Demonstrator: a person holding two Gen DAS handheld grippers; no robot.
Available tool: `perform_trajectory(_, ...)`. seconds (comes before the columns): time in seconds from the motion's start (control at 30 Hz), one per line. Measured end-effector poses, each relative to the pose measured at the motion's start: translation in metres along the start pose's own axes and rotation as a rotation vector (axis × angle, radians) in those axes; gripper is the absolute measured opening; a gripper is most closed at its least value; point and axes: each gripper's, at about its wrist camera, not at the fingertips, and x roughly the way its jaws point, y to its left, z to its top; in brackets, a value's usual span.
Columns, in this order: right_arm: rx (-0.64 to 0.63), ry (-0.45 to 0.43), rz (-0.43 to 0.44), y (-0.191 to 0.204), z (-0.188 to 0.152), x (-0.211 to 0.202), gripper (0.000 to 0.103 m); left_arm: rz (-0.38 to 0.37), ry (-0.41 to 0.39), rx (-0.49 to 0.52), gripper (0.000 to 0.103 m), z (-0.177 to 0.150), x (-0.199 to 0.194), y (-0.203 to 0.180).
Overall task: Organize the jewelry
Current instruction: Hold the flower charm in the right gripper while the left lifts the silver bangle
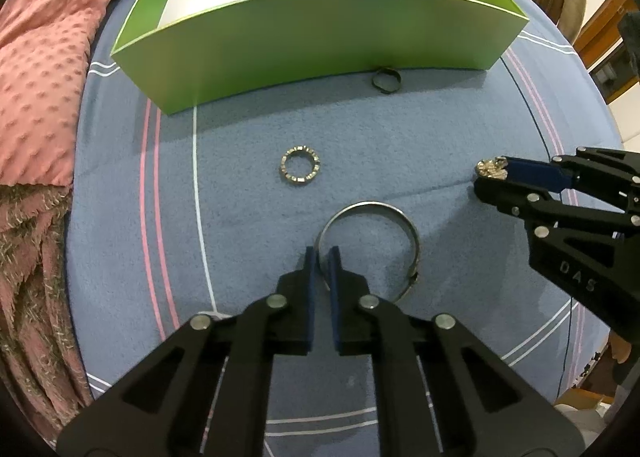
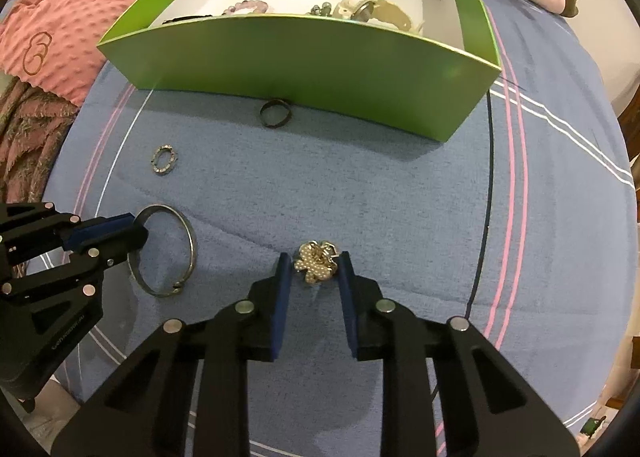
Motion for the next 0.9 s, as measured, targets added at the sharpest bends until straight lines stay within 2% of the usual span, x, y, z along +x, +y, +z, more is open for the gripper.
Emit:
perform_trajectory(0.33,-0.004,-0.008,0.015,0.003,0.001,-0.005,0.024,-0.039,-0.033,-0.014,0.001,-0.005,-0.01,0.009)
perform_trajectory(0.57,-0.001,-0.009,0.017,-0.002,-0.002,-0.008,0.024,-0.051,-0.028,-0.035,0.0,-0.008,-0.011,0.021)
perform_trajectory(0.7,0.0,-0.008,0.018,-0.003,-0.003,-0.008,0.024,-0.038,-0.026,-0.052,0.01,-0.009,-0.012,0.024)
perform_trajectory(0.9,0.01,-0.008,0.022,-0.006,-0.004,-0.005,0.024,-0.053,-0.024,-0.071,0.012,-0.008,-0.011,0.031)
